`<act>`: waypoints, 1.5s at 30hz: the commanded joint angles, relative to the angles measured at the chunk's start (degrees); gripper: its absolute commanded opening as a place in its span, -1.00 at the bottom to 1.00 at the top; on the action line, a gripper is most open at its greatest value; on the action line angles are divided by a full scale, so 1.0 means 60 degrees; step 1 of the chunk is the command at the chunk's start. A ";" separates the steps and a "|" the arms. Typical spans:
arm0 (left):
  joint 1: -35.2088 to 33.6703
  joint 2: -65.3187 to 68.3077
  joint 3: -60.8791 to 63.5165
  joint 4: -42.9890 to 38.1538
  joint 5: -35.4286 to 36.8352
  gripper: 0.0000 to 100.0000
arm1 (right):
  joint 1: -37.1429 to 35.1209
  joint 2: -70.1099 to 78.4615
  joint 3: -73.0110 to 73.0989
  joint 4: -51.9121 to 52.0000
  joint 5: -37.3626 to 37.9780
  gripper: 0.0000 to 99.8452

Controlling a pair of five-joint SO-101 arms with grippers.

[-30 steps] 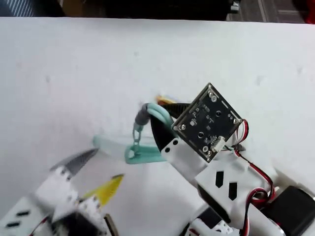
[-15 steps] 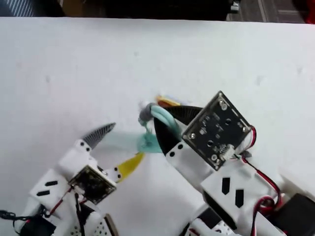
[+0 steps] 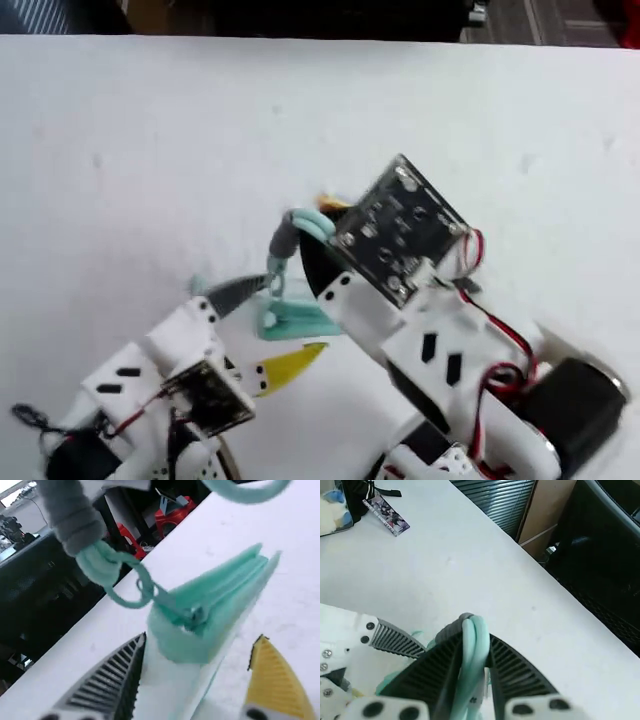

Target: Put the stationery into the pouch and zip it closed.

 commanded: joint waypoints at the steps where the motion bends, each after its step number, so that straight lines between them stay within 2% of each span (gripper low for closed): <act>1: 0.0168 0.0300 0.0864 -0.0322 0.0117 -0.41 | -0.0095 -0.0066 -0.0352 -0.0388 0.0044 -0.97; 7: -0.0125 0.0300 0.0894 -0.0498 0.0117 -0.64 | -0.0066 0.0022 -0.0366 -0.0388 0.0044 -0.97; 11: -0.0505 0.0300 0.0938 -0.1348 0.0117 -0.94 | 0.0476 0.0022 -0.0029 -0.0374 0.0044 -0.97; 14: -0.0608 0.0300 0.0938 -0.1817 0.0147 -0.91 | 0.0784 -0.0066 0.0073 -0.0359 0.0044 -0.97; 17: -0.0579 0.0300 0.1040 -0.2300 0.1245 -0.93 | 0.0755 -0.0081 0.0029 -0.0344 0.0044 -0.97; 20: -0.0623 0.0300 0.1817 -0.3883 0.2857 -0.95 | 0.0755 -0.0081 0.0000 -0.0491 0.0044 -0.97; 23: -0.0960 0.0300 0.2945 -0.5509 0.3648 -0.95 | 0.0799 -0.0081 0.0000 -0.0725 0.0044 -0.97; 25: -0.1341 0.0300 0.3429 -0.5846 0.3956 -0.95 | 0.0828 -0.0081 0.0000 -0.0740 0.0044 -0.97; 29: -0.1839 0.0300 0.3267 -0.5084 0.4103 -0.95 | 0.0828 0.0007 0.0073 -0.0549 0.0073 -0.97; 35: -0.1414 0.0300 0.2330 -0.2828 0.4059 -0.95 | 0.0857 0.0022 0.0147 -0.0300 0.0117 -0.97; 45: -0.1443 0.0300 0.2564 -0.2432 0.4029 -0.95 | 0.2527 -0.0081 0.1495 -0.0359 0.0117 -0.97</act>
